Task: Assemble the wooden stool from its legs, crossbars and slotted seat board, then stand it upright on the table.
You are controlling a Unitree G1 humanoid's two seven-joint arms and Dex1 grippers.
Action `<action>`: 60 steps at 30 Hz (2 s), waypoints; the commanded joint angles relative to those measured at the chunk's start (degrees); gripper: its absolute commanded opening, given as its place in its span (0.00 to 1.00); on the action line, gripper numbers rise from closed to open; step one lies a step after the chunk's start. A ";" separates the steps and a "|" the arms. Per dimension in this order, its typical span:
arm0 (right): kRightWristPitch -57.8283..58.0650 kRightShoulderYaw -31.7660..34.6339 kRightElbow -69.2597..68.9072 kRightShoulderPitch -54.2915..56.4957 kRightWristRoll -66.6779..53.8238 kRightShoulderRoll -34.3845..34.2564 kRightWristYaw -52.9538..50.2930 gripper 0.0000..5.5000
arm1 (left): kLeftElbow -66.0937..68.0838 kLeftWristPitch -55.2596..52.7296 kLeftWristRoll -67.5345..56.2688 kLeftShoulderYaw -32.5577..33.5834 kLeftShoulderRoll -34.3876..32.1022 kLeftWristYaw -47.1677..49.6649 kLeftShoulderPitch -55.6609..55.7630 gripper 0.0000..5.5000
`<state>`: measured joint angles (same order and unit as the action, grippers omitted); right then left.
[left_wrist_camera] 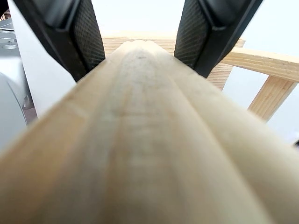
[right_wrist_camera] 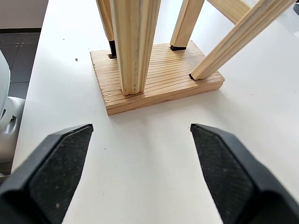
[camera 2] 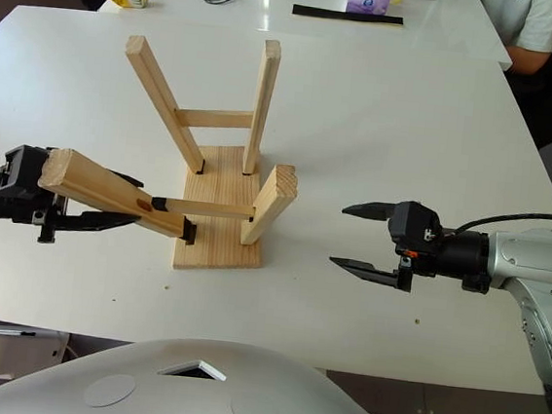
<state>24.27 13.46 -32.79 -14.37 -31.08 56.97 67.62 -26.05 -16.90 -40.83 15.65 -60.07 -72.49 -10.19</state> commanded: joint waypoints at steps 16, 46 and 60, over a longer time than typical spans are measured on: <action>-1.18 -0.86 0.40 0.86 1.27 0.56 0.29 0.70 | -2.85 -2.14 0.16 -0.64 3.32 0.63 0.48 0.37; -2.11 -1.77 2.16 2.78 1.33 1.96 2.17 0.70 | -1.61 2.99 2.46 -0.43 4.79 -2.92 -4.09 0.37; -1.80 -1.59 1.02 1.97 1.12 1.66 1.10 0.70 | 0.20 3.47 6.37 -3.08 2.46 -3.84 -4.58 0.37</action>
<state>22.35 11.59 -31.18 -12.64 -30.13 58.51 69.27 -27.14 -11.75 -38.79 14.88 -55.11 -75.17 -13.77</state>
